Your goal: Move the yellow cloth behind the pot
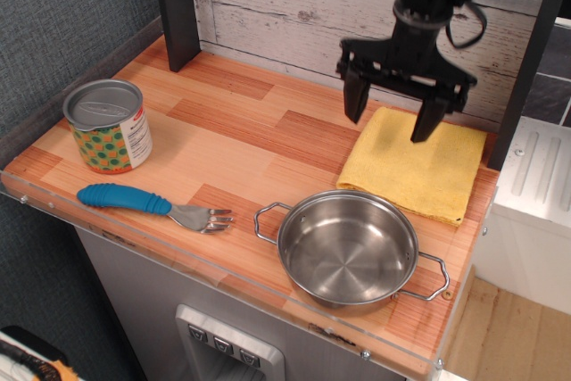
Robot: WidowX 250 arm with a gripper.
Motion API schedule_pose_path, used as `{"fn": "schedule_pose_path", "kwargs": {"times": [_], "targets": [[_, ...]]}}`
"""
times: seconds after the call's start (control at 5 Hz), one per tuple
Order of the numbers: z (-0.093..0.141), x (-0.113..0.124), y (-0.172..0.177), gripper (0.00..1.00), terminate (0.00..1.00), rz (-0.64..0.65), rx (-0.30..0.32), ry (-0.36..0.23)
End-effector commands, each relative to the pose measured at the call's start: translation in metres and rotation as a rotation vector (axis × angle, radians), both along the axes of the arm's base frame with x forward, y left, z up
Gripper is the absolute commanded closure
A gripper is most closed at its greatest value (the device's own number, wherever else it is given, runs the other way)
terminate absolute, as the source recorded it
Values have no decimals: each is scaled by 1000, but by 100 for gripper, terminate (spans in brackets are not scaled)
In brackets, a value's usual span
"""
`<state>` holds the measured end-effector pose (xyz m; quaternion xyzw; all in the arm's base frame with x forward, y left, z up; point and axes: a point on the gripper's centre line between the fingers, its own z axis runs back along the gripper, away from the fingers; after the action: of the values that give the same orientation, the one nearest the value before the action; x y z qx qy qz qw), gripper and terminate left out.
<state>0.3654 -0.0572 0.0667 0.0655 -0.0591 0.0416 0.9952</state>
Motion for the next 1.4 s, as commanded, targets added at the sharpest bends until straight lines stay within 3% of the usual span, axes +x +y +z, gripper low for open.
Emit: {"fn": "schedule_pose_path", "kwargs": {"times": [0.0, 0.4, 0.8, 1.0, 1.2], "targets": [[59, -6, 36, 0, 0, 32, -60, 45], [86, -15, 93, 0, 0, 80, -30, 42], [94, -42, 160, 0, 0, 179, 6, 36], [96, -39, 182, 0, 0, 128, 43, 56], [98, -51, 210, 0, 0, 107, 96, 86]]}}
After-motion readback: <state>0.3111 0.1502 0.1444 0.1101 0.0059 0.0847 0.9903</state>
